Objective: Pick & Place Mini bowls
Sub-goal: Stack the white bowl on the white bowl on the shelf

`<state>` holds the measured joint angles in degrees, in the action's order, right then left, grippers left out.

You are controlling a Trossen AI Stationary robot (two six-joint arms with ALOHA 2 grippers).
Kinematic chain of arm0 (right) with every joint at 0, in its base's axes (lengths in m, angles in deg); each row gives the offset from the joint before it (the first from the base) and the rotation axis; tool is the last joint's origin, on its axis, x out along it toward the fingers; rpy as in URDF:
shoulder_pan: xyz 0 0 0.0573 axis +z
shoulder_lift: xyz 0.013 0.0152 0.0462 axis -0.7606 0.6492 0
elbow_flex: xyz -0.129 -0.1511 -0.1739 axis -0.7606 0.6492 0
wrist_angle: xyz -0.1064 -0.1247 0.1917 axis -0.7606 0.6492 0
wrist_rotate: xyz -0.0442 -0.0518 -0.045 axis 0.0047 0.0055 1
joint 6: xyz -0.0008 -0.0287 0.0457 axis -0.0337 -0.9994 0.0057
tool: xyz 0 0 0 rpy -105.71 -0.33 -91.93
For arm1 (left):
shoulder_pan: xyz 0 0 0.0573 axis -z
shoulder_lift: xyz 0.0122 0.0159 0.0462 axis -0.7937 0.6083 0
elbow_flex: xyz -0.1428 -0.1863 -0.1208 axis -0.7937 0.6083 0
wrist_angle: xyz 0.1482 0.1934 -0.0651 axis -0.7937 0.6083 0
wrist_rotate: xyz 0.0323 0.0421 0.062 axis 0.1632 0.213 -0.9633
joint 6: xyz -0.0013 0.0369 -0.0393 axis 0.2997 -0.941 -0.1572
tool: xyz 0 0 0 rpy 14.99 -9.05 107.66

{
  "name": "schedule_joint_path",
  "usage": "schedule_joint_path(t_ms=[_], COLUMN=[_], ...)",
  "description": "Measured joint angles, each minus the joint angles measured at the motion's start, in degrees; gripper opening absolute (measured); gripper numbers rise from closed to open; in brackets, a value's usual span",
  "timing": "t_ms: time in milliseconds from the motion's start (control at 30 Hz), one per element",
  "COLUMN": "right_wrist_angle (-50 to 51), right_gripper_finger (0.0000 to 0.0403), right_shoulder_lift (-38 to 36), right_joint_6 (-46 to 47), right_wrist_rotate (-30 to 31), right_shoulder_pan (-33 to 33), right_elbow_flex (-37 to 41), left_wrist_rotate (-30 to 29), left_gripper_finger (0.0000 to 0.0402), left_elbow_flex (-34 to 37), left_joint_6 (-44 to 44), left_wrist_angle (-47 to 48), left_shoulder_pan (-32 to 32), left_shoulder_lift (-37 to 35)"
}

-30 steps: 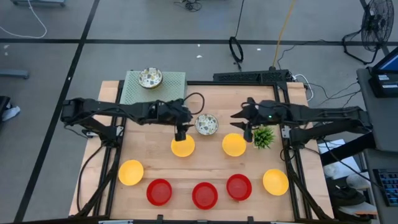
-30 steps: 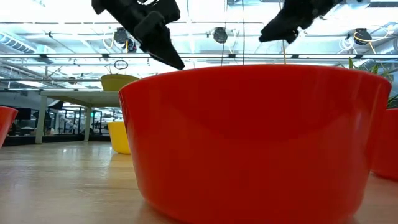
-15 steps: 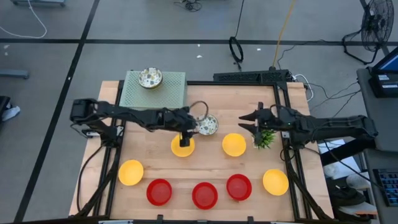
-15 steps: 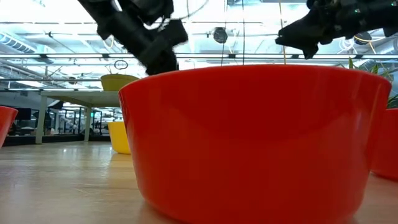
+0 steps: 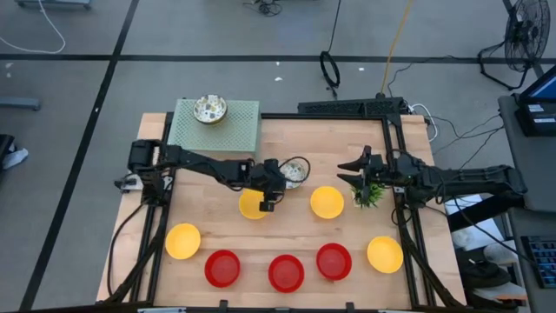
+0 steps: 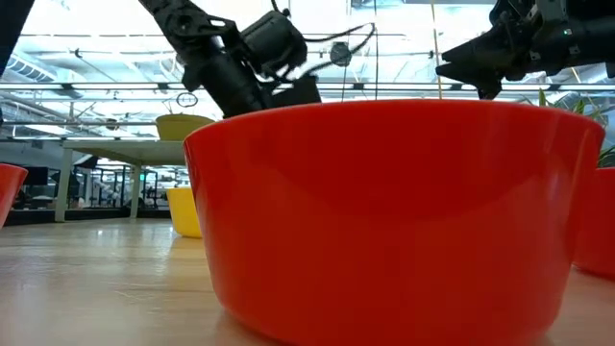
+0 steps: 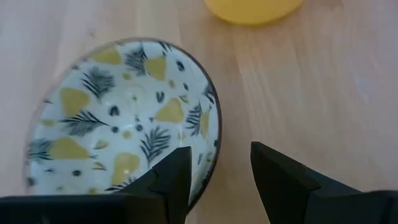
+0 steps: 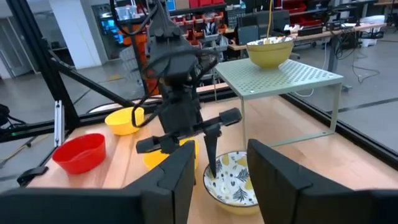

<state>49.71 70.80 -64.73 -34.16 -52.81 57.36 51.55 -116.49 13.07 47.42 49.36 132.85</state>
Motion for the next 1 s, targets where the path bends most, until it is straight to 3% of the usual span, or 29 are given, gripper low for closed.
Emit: schedule_joint_path(t_ms=[333, 633, 800, 1000], right_wrist_angle=[-0.4, -0.4, -0.4, -0.8], right_gripper_finger=[0.0137, 0.0137, 0.0137, 0.0137], right_shoulder_lift=[0.0, 0.0, 0.0, 0.2], right_joint_6=[0.0, 0.0, 0.0, 0.0], right_wrist_rotate=[0.0, 0.0, 0.0, 0.0], right_shoulder_pan=[0.0, 0.0, 0.0, 0.0], right_elbow_flex=[1.5, 2.4, 2.4, 2.4], left_wrist_rotate=[-3.5, -4.2, -4.0, -3.6], left_gripper_finger=[0.0156, 0.0015, 0.0021, 0.0011], left_elbow_flex=[-0.8, -0.9, -0.8, -0.9], left_joint_6=[-2.1, -0.3, -0.4, -0.1], left_wrist_angle=[0.6, -0.6, -1.2, -2.5], left_shoulder_pan=[0.0, -0.1, 0.3, 0.7], left_shoulder_lift=[2.4, 2.2, 0.8, -6.7])
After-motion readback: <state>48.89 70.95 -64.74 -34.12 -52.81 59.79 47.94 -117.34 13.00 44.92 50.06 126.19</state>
